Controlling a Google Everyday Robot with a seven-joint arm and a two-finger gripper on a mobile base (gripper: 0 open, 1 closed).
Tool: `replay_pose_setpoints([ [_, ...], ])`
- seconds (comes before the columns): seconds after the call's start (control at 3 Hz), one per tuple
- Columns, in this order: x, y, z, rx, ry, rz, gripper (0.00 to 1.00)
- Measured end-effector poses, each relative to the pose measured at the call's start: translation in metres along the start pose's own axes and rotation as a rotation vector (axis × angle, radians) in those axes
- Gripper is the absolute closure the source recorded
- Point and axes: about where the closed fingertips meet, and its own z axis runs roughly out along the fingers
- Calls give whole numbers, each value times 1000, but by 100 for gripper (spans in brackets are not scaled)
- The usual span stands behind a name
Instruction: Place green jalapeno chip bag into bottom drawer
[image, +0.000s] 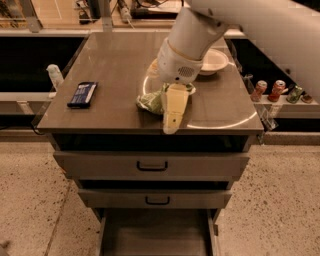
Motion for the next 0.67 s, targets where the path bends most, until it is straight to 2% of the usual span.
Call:
replay_pose_setpoints([
  [0.33, -12, -21, 19, 69, 66, -117, 0],
  [0.67, -9, -26, 19, 86, 84, -121, 19],
])
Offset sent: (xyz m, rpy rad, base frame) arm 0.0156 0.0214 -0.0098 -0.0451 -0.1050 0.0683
